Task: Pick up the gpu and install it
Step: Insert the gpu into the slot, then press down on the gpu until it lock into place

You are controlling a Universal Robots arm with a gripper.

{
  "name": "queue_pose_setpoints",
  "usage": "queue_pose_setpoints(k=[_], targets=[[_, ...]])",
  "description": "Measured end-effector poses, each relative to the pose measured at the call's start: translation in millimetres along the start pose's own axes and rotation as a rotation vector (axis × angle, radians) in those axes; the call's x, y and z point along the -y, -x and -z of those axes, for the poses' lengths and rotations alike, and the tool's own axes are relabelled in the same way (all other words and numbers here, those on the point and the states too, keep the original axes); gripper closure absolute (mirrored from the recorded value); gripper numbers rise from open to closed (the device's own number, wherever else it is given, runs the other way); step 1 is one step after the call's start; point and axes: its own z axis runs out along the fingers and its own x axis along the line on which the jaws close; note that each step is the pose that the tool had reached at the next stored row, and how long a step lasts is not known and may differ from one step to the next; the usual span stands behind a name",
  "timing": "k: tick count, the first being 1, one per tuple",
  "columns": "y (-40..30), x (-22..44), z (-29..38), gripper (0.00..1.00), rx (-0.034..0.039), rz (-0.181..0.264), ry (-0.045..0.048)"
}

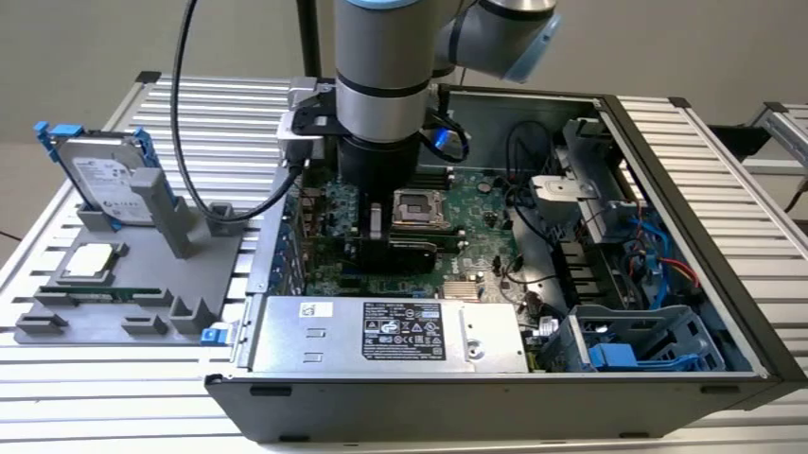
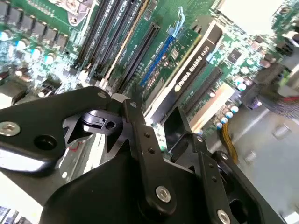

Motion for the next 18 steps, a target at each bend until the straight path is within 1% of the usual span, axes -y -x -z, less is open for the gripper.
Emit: queue_pose_setpoints(k=[6,7,8,9,14,16,18], targets=[[-0.6,-0.3,26.8,0.0,-0.0004,0.0,0.0],[-0.7,-0.3,28.5,0.0,-0.0005,0.0,-0.0001],[-0.6,-0.3,28.5,0.0,-0.0002,0.0,-0.0001],[-0.6,-0.3,28.5,1.0,0.0,0.0,-0.0002],[-0.6,-0.3,29.1,1.0,-0.0003,0.0,0.0],[-0.7,-0.3,31.4,1.0,-0.0004,0.0,0.0],[-0.7,-0.3,31.6,1.0,-0.0004,0.0,0.0]])
